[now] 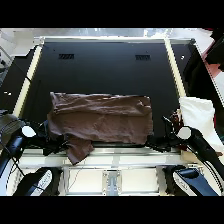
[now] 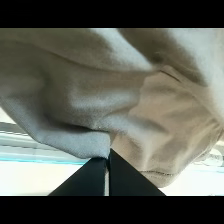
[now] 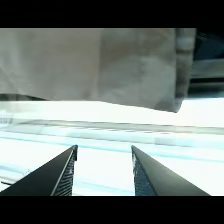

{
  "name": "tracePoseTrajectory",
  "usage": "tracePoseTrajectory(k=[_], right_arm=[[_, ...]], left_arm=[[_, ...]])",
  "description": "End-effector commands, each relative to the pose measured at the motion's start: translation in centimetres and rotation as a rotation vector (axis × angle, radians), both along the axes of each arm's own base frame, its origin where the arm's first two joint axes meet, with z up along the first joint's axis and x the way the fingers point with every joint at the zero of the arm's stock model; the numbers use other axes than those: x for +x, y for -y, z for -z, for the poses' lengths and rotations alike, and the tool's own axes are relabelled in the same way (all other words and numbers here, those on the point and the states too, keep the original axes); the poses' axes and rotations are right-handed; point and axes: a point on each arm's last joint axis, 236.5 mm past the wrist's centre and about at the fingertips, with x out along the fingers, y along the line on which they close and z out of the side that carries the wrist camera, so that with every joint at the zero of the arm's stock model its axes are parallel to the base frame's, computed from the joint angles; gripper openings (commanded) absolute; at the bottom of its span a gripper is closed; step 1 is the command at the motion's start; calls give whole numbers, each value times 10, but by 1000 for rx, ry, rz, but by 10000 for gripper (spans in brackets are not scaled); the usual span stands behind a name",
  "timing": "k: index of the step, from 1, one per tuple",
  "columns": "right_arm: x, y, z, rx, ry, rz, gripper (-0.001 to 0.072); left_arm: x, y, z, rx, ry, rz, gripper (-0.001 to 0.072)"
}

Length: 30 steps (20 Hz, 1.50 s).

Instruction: Fold the shirts.

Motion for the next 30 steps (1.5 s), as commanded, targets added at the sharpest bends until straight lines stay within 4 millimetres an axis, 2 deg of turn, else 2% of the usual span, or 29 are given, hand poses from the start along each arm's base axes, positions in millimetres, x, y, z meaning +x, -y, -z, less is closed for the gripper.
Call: tracePoseTrajectory(k=[1, 3, 6, 9, 10, 12, 13, 14, 15, 18, 20, 23, 26, 28, 30], right_arm=[[13, 5, 5, -19, 29, 95, 397], [22, 8, 8, -27, 46, 154, 397], [26, 6, 25, -11, 28, 249, 397], [26, 5, 31, -6, 14, 263, 395], [28, 6, 31, -11, 23, 265, 375], [34, 8, 31, -15, 47, 278, 233], [39, 9, 31, -16, 62, 291, 230], [42, 10, 30, -17, 75, 300, 193], [46, 11, 30, -19, 92, 306, 14], [52, 8, 19, -10, 119, 259, 15], [60, 8, -3, -14, 162, 212, 15], [72, 10, -49, -37, 250, 112, 14], [105, 8, -94, -31, 393, 75, 13], [128, 8, -110, -39, 460, 57, 13], [149, 10, -113, -65, 480, 36, 13]], left_arm=[[1, 0, -1, 1, 5, 1, 14], [1, 0, -1, 1, 5, 1, 14], [1, 0, -1, 1, 6, 2, 14], [1, 0, -1, 1, 6, 2, 14], [1, 0, -1, 1, 6, 3, 14], [1, 0, -1, 1, 10, 12, 14], [1, 0, -1, 1, 10, 12, 14], [1, 0, -1, 0, 10, 12, 14], [1, 0, -1, 0, 12, 16, 14], [3, 0, -7, -1, 37, 39, 14], [17, -4, -27, 24, 125, 44, 14], [46, -14, -75, 72, 324, 31, 14], [79, -18, -125, 99, 496, 24, 13], [111, -24, -156, 135, 612, 37, 12], [150, -41, -181, 200, 704, 37, 12]])
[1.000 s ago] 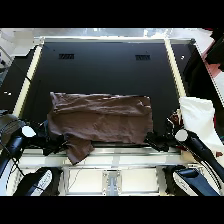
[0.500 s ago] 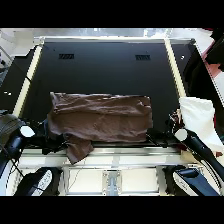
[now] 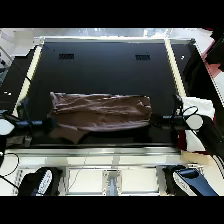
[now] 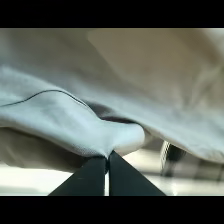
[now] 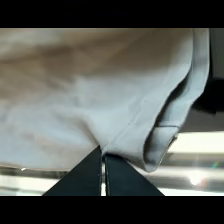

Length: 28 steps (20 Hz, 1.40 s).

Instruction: Fold the shirts.

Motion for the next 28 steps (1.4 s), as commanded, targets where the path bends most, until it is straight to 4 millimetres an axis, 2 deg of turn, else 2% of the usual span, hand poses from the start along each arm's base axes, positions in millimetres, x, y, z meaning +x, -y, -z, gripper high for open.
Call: tracePoseTrajectory(k=[1, 4, 7, 9, 11, 14, 16, 18, 21, 22, 23, 24, 25, 26, 28], right_arm=[[41, 2, -17, -48, 81, -42, 13], [90, -1, -8, -64, 98, -50, 13], [147, -4, 5, -79, 115, -41, 13], [175, -8, 18, -79, 100, -42, 13], [196, -12, 35, -77, 76, -42, 13], [207, -13, 66, -82, 22, -45, 13], [198, -13, 89, -86, -45, -55, 14], [192, -11, 99, -96, -82, -67, 14], [189, -9, 99, -108, -93, -77, 16], [186, -10, 97, -106, -107, -90, 66], [183, -11, 91, -110, -122, -117, 326], [181, -11, 82, -119, -129, -158, 518], [178, -12, 68, -121, -142, -205, 525], [177, -10, 49, -133, -143, -255, 525], [177, 13, 7, -226, -106, -298, 525]], left_arm=[[60, -25, -45, 104, 160, 4, 12], [100, -28, -31, 118, 117, 60, 12], [149, -34, -12, 127, 144, 34, 12], [169, -30, 8, 136, 132, 57, 12], [178, -22, 35, 140, 85, 97, 12], [191, -23, 67, 179, 61, 107, 12], [191, -24, 84, 175, 26, 108, 12], [194, -28, 91, 191, 23, 107, 12], [207, -34, 82, 212, 74, 93, 13], [210, -33, 74, 210, 89, 91, 29], [215, -33, 63, 212, 112, 92, 137], [221, -32, 46, 217, 149, 91, 385], [227, -32, 26, 222, 192, 88, 500], [232, -33, 3, 229, 244, 82, 499], [236, -34, -45, 244, 347, 70, 499]])
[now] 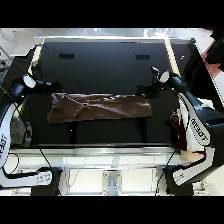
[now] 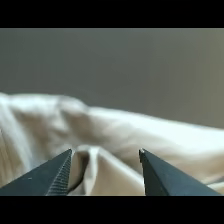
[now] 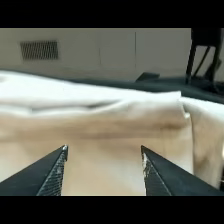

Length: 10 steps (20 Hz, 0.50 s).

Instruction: Fold the shirts.

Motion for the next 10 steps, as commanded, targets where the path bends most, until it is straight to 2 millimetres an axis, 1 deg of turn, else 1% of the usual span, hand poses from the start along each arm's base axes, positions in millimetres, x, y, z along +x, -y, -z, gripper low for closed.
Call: tracePoseTrajectory(k=[1, 2, 3, 4, 5, 6, 7, 8, 9, 10], right_arm=[[-10, 40, -59, -152, 25, -88, 525], [-9, 61, -75, -206, 61, -62, 525], [-11, 82, -86, -235, 74, -29, 530], [-17, 99, -88, -230, 56, 8, 549], [-24, 114, -82, -196, 20, 50, 573], [-30, 122, -72, -143, -15, 91, 572], [-34, 124, -58, -62, -31, 122, 567], [-34, 121, -44, 18, -30, 141, 560], [-34, 114, -30, 108, -14, 152, 560], [-35, 107, -15, 182, -5, 161, 560]], left_arm=[[8, 1, -75, 13, 170, -1, 500], [8, 4, -91, 12, 213, 1, 500], [7, 9, -101, 14, 237, 11, 500], [5, 18, -105, 12, 244, 30, 500], [4, 30, -104, 11, 241, 58, 500], [3, 47, -102, 9, 238, 95, 500], [1, 67, -101, 24, 243, 155, 501], [-2, 90, -99, 43, 247, 228, 501], [-5, 111, -95, 49, 247, 283, 501], [-7, 128, -91, 53, 240, 320, 500]])
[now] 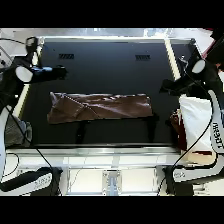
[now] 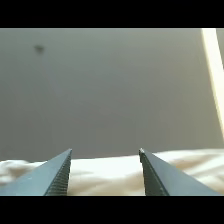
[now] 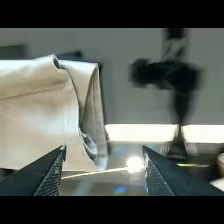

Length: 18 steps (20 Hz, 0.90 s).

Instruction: Fold the shirts.

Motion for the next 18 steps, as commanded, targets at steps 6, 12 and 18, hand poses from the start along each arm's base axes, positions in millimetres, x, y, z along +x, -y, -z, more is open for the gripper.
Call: tracePoseTrajectory(k=[6, 12, 18], right_arm=[[-19, -47, 96, 564, -31, 110, 562], [-8, -72, 116, 617, -41, 97, 563], [7, -125, 98, 597, 3, -43, 58]], left_arm=[[-9, 99, 51, 53, -116, 229, 499], [-25, 116, 93, 73, -257, 286, 499], [-27, 120, 98, 76, -267, 294, 467]])
